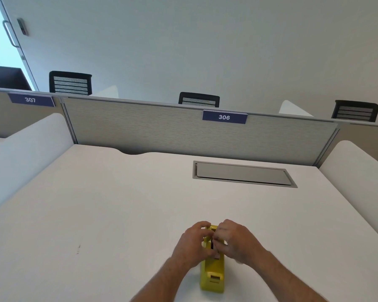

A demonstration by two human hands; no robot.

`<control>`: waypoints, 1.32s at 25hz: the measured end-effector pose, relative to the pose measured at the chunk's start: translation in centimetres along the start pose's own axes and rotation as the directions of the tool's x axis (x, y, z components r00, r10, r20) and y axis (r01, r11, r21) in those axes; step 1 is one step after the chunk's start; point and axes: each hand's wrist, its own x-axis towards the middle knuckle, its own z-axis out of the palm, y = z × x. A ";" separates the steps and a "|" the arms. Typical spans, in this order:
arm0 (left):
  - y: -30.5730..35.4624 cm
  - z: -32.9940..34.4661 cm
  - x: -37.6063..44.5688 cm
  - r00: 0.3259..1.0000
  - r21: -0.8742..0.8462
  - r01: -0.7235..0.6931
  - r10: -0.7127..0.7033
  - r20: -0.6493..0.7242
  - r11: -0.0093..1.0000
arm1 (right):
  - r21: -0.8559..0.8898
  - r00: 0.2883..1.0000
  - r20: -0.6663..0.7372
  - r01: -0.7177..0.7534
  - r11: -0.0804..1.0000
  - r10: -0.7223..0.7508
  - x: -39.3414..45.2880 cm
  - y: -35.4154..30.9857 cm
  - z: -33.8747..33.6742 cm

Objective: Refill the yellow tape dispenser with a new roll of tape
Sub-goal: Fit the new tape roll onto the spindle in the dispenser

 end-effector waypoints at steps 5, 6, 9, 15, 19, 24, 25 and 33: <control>0.0 0.0 0.1 1.000 -0.002 0.002 -0.002 -0.003 1.000 | 0.061 1.000 0.024 -0.017 0.998 0.015 -0.2 -0.1 -0.5; 0.0 0.0 0.1 1.000 -0.004 0.003 -0.003 -0.001 1.000 | 0.080 0.999 0.033 -0.032 0.996 0.029 -0.2 0.0 -0.4; 0.0 0.0 0.1 1.000 -0.005 0.004 -0.004 0.000 1.000 | 0.180 0.996 0.057 -0.083 0.980 0.074 0.0 0.2 -0.2; 0.0 0.1 0.1 1.000 -0.006 0.023 -0.023 -0.004 1.000 | 0.242 0.995 0.074 -0.076 0.967 0.059 0.3 0.8 -0.1; 0.0 0.0 0.0 1.000 -0.017 0.019 -0.019 -0.003 1.000 | 0.212 0.997 0.062 -0.063 0.975 0.051 0.4 0.8 0.0; 0.0 0.0 0.0 1.000 -0.007 0.020 -0.020 0.000 1.000 | 0.167 0.999 0.048 -0.030 0.986 0.022 0.5 0.7 0.0; 0.0 0.1 0.0 1.000 -0.007 0.021 -0.021 -0.001 1.000 | 0.166 0.998 0.053 -0.028 0.986 0.020 0.5 0.7 -0.1; 0.0 0.0 0.1 1.000 -0.023 0.029 -0.029 -0.001 0.999 | 0.303 0.987 0.104 -0.145 0.942 0.119 0.1 0.6 -0.6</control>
